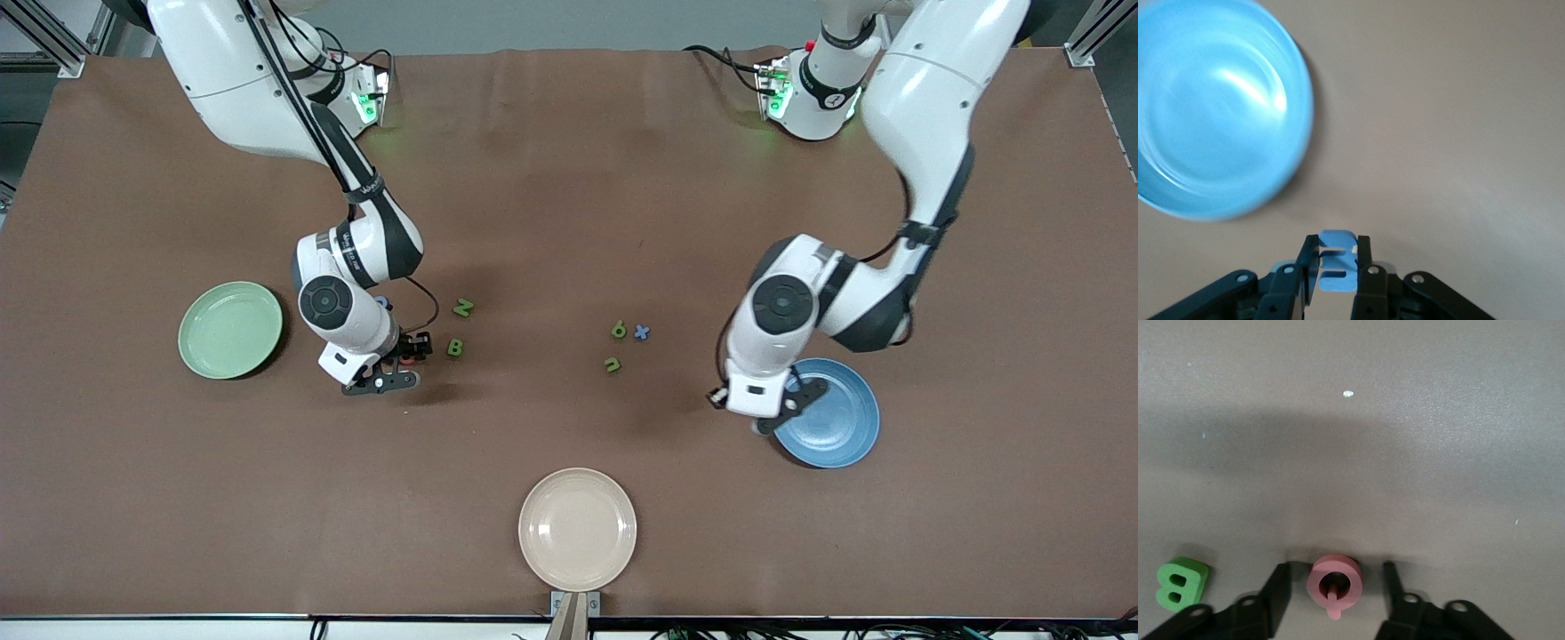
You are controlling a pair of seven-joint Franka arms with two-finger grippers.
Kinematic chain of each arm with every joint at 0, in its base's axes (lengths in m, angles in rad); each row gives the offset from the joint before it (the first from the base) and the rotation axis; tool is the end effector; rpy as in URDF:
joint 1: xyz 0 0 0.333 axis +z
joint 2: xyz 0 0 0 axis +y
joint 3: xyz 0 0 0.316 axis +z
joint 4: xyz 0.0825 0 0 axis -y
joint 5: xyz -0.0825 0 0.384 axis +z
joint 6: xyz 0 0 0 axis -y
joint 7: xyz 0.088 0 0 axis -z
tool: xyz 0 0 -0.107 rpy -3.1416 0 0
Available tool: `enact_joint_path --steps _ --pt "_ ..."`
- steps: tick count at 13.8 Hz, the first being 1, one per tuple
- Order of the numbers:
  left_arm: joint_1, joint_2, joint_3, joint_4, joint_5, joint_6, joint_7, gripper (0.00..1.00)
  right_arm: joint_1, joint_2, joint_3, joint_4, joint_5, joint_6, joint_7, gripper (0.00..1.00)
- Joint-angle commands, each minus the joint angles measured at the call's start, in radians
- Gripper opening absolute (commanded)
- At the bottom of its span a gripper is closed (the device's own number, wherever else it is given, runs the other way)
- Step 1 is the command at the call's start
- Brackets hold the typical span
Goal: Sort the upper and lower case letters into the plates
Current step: 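Carry the m into the blue plate while the right gripper lifts the Q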
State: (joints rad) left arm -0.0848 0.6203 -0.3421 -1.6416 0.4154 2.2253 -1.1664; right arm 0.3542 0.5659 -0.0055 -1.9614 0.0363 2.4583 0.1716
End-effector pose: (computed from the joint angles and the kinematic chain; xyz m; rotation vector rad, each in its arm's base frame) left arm 0.6415 -0.2459 0.2708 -2.9399 -0.8235 -0.1589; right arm 0.5716 0.2079 0.1764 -3.1303 -0.2335 0.1123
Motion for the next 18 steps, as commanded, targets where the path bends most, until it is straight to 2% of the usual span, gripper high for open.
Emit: enact_joint_path --steps 1,4,6,8,11,12,13,14,15,16,18 --pt "0.077 -0.022 -0.005 -0.038 0.02 -0.015 0.082 0.0 0.011 -0.003 -0.007 -0.016 0.01 0.011 0.012 0.54" --pt "0.141 -0.017 -0.005 -0.041 0.022 -0.013 0.145 0.0 0.011 0.002 -0.007 -0.016 0.01 0.013 0.012 0.48" --pt "0.177 -0.007 -0.005 -0.041 0.022 -0.004 0.168 0.01 0.011 0.002 -0.007 -0.017 0.008 0.013 0.012 0.35" --pt "0.192 0.012 -0.005 -0.047 0.022 -0.003 0.168 0.08 0.011 0.002 -0.005 -0.017 0.008 0.011 0.012 0.26" --pt "0.207 0.012 -0.005 -0.087 0.055 -0.003 0.166 0.24 0.009 -0.015 -0.005 -0.017 0.008 -0.007 0.014 0.21" --pt "0.214 0.013 -0.005 -0.089 0.068 -0.003 0.168 0.31 0.005 -0.033 -0.005 -0.017 0.01 -0.028 0.014 0.21" --pt "0.218 0.016 -0.005 -0.089 0.074 -0.003 0.166 0.54 0.0 -0.081 -0.007 -0.024 0.008 -0.079 0.013 0.21" --pt "0.221 0.016 -0.005 -0.089 0.074 -0.003 0.166 0.71 -0.015 -0.131 -0.008 -0.031 0.008 -0.135 0.002 0.21" --pt "0.221 0.015 -0.005 -0.087 0.074 -0.003 0.165 0.95 -0.05 -0.186 -0.008 -0.042 0.008 -0.194 -0.006 0.21" --pt "0.217 0.015 -0.005 -0.089 0.074 -0.003 0.16 1.0 -0.082 -0.245 -0.008 -0.066 0.008 -0.241 -0.035 0.21" --pt "0.211 0.006 -0.011 -0.089 0.071 -0.015 0.143 1.0 -0.159 -0.348 -0.008 -0.161 0.008 -0.26 -0.117 0.21"
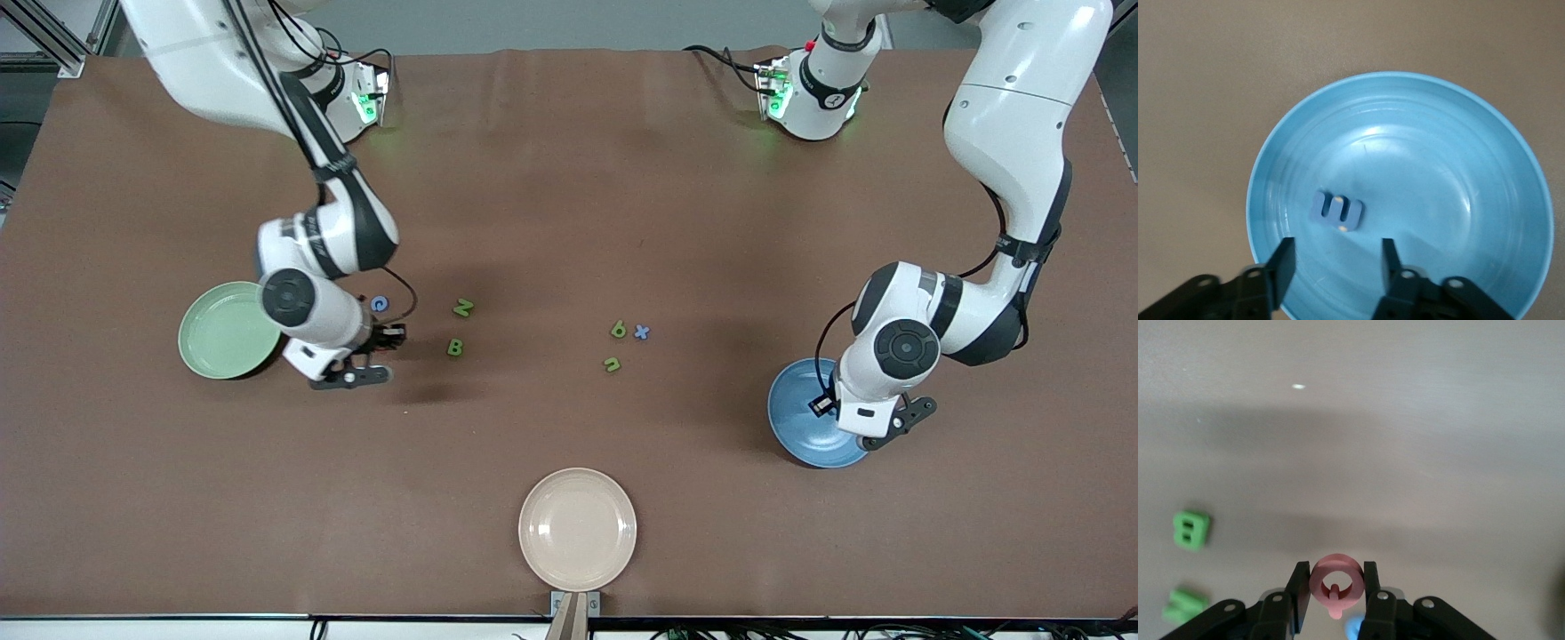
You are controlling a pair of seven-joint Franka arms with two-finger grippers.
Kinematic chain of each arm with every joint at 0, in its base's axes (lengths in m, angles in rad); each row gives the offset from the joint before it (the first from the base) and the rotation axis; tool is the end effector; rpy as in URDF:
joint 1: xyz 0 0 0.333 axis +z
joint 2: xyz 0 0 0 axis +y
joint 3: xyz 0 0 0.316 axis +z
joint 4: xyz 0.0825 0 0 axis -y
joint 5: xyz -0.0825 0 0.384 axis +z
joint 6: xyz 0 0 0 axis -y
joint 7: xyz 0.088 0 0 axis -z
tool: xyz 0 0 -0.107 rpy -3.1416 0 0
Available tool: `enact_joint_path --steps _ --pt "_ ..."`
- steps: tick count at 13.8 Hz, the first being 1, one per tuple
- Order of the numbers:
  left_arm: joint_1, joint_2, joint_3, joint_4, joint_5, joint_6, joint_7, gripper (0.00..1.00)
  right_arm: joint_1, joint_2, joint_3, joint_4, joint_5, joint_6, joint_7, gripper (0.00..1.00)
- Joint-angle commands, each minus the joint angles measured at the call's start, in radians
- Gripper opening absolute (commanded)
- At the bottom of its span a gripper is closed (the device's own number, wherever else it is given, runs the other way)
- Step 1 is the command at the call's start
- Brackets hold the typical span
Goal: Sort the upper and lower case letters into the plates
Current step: 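Release the Q on the green plate while the left gripper grasps the x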
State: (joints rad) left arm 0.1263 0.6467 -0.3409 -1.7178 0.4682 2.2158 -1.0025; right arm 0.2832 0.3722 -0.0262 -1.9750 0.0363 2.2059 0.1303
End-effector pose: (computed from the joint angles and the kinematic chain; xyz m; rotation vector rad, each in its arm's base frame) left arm 0.6528 -0.1065 0.2211 -2.8574 -0.7898 -0.0181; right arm 0.5756 0.1530 0.2689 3.1200 0.1627 -0.2220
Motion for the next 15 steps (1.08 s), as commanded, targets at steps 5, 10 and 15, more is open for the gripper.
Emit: enact_joint_path --steps 5,10,15 --pt "-0.002 -0.041 -0.145 -0.031 0.009 -0.091 -0.235 1.0 -0.29 -0.271 0.011 -0.283 0.007 0.003 -0.326 0.21" --pt "-0.025 -0.038 -0.266 -0.124 0.013 -0.004 -0.503 1.0 -0.441 -0.224 0.011 -0.32 0.005 0.175 -0.55 0.21" --pt "-0.109 0.002 -0.268 -0.175 0.044 0.185 -0.799 1.0 -0.475 -0.142 0.009 -0.366 0.0 0.311 -0.587 0.21"
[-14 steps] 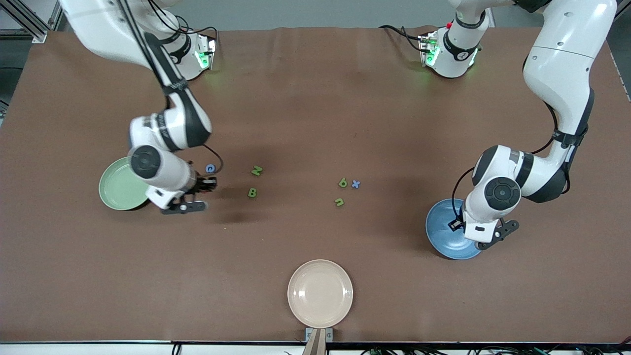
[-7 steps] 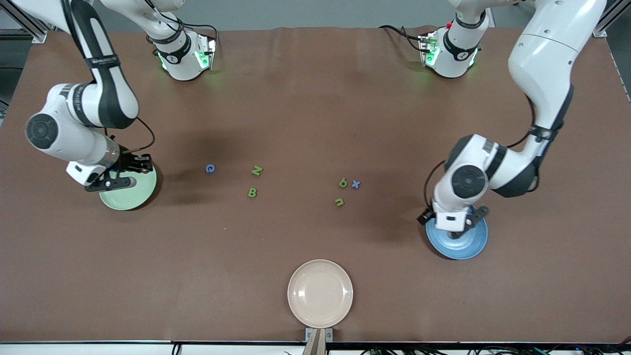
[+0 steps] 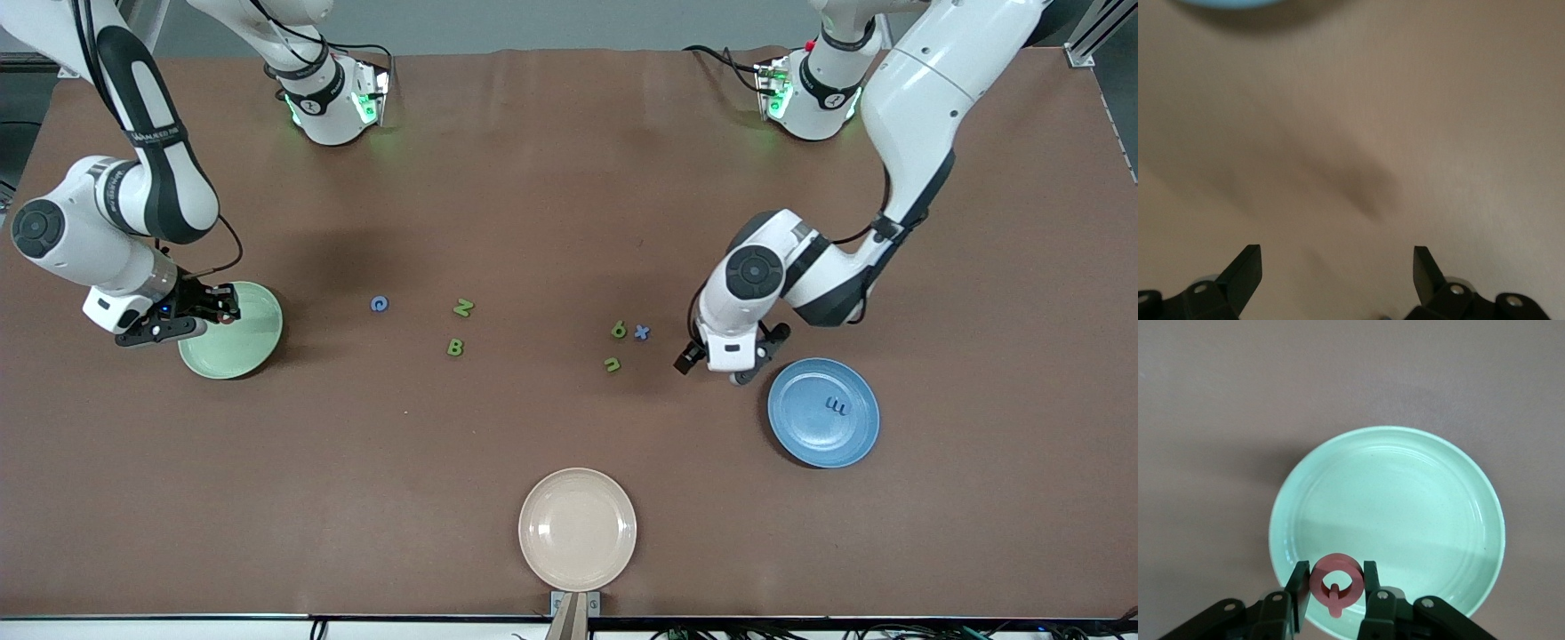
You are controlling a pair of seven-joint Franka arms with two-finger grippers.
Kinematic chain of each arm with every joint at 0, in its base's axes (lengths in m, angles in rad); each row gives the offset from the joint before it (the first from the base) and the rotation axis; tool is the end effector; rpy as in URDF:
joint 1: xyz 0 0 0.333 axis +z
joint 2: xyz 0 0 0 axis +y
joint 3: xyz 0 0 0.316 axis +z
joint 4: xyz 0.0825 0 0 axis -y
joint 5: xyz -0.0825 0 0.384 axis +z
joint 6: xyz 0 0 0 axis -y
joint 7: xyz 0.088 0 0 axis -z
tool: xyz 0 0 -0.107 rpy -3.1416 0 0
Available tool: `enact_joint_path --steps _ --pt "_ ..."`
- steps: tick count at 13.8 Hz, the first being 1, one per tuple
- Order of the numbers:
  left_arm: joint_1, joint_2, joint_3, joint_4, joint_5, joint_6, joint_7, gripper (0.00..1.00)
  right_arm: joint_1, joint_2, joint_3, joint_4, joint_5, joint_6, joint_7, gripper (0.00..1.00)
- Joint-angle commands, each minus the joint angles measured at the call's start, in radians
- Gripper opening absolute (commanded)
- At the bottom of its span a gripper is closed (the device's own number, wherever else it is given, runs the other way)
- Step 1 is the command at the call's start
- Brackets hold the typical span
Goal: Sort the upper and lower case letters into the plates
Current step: 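Release the Q on the green plate while the left gripper grasps the x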
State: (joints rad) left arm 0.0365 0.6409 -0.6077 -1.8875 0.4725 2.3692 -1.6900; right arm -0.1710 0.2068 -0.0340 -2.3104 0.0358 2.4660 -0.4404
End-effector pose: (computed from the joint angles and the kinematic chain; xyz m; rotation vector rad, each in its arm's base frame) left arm 0.5427 -0.3192 0.2141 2.8455 1.3114 -0.0402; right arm 0.5085 -0.1060 0.2507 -3.0941 -0.3221 0.0680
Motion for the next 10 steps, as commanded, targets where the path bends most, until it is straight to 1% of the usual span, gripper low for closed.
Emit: enact_joint_path --steps 1,3,5,10 --pt "-0.027 0.019 -0.001 -0.005 0.058 0.035 -0.187 1.0 -0.021 0.045 0.019 -0.035 0.001 0.08 -0.017 0.21" --pt "-0.056 0.046 -0.001 -0.004 0.115 0.047 -0.305 1.0 -0.021 0.083 0.019 -0.037 0.001 0.125 -0.017 0.22" --pt "-0.078 0.078 0.0 0.02 0.161 0.048 -0.397 1.0 -0.022 0.106 0.017 -0.037 0.001 0.145 -0.017 0.22" --pt "-0.145 0.121 0.006 0.082 0.159 0.047 -0.49 0.99 -0.033 0.12 0.019 -0.04 0.001 0.149 -0.017 0.26"
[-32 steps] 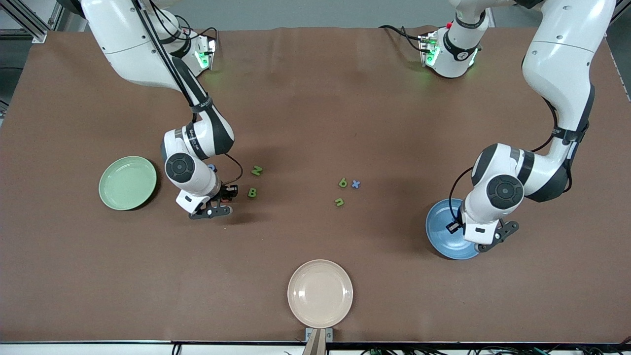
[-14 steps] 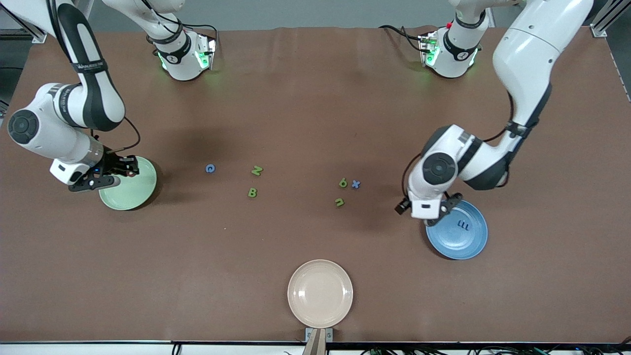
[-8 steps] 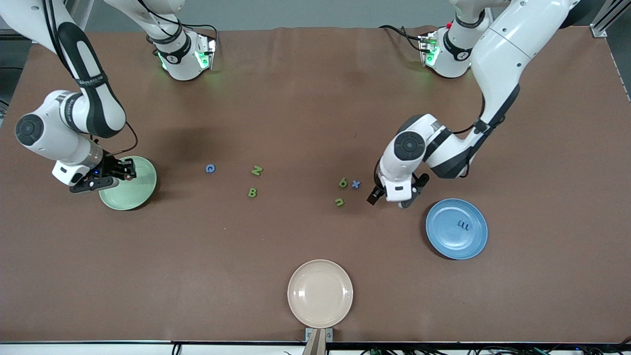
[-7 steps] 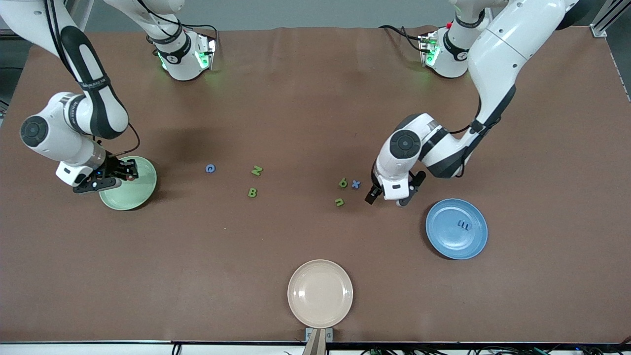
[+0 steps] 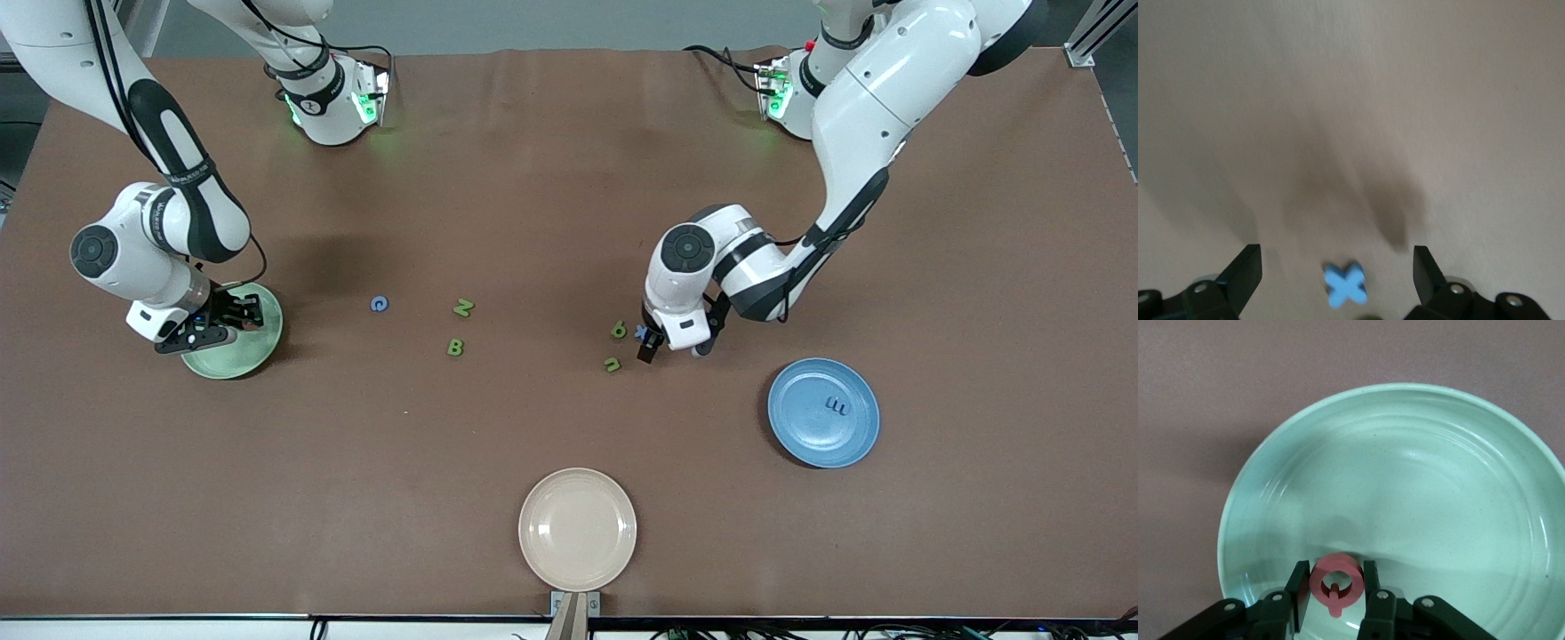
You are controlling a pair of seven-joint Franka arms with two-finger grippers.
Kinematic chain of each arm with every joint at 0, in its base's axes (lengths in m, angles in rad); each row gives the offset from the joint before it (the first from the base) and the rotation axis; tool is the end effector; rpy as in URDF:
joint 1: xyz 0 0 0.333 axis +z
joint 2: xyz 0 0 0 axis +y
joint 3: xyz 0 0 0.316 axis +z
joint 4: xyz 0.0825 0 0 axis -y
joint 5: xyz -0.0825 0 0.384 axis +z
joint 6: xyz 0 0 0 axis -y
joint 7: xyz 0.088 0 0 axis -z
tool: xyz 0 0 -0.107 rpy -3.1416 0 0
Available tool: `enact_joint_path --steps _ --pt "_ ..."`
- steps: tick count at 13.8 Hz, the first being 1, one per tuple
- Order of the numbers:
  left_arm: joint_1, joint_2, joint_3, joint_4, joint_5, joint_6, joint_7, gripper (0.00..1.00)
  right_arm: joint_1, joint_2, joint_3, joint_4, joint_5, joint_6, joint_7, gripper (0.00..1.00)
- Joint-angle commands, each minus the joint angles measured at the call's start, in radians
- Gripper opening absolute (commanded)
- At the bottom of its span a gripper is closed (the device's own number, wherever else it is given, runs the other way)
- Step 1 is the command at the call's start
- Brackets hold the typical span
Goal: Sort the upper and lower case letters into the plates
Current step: 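Release the Q on the green plate while the left gripper grasps the x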
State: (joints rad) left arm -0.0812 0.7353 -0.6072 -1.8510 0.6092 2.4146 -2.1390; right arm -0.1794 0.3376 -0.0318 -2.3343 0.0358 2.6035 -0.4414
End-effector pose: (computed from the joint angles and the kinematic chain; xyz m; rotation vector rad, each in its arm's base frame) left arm 0.5063 -0.3857 0.1808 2.6542 1.6450 0.0102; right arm 0.4987 -0.1083 0.1861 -3.0963 -0.3111 0.0970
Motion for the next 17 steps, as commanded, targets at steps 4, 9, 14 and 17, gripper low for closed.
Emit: enact_joint_path --steps 4,9,14,17 --pt "-0.048 0.042 0.006 0.046 0.024 -0.003 -0.042 0.9 -0.023 -0.012 0.016 -0.02 0.001 0.01 -0.014 0.55" --pt "-0.046 0.042 0.018 0.041 0.026 -0.008 -0.032 0.7 0.001 -0.09 0.018 -0.017 0.001 -0.106 0.0 0.99" --pt "-0.046 0.049 0.02 0.049 0.026 -0.008 -0.021 0.04 0.15 -0.199 0.019 -0.017 0.003 -0.246 0.261 0.99" --pt "-0.037 0.035 0.02 0.093 0.038 -0.093 -0.007 0.0 0.262 -0.203 0.019 -0.017 0.003 -0.249 0.454 0.99"
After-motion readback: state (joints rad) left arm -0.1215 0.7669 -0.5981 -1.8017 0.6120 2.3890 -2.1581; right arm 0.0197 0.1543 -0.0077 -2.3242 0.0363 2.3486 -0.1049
